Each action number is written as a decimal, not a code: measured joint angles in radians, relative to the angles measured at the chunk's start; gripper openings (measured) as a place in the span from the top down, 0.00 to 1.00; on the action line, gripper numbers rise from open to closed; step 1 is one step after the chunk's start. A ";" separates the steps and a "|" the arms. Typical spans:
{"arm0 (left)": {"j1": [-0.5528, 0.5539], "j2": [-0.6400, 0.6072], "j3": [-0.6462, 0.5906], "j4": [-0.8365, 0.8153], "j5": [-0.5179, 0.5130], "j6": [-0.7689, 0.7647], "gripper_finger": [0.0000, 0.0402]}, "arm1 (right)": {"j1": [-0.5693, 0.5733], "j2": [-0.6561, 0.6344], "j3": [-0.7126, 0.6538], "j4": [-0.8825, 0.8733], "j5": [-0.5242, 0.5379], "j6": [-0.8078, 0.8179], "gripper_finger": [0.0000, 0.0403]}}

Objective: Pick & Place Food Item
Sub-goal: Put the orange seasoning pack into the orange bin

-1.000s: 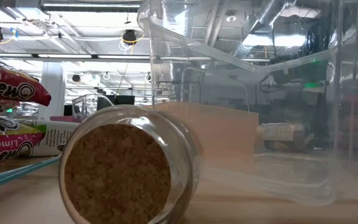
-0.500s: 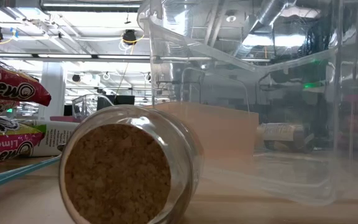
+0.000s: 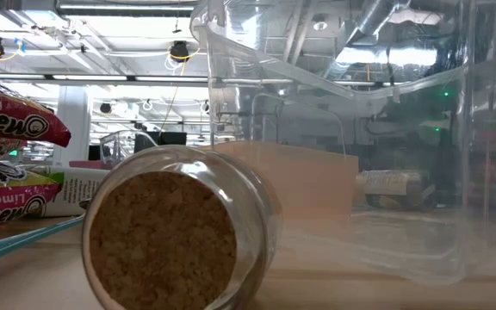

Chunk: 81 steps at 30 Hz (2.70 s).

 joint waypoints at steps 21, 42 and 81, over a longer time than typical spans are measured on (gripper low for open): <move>0.000 0.000 0.000 0.016 0.043 0.000 0.46 | 0.143 0.008 0.036 -0.015 -0.006 0.094 0.97; 0.000 0.000 0.000 0.014 0.042 0.000 0.46 | 0.579 0.008 0.687 -0.295 0.352 -0.026 0.99; 0.000 0.019 0.000 0.002 0.101 0.000 0.46 | 0.806 0.583 1.156 -0.344 -0.009 -0.276 0.99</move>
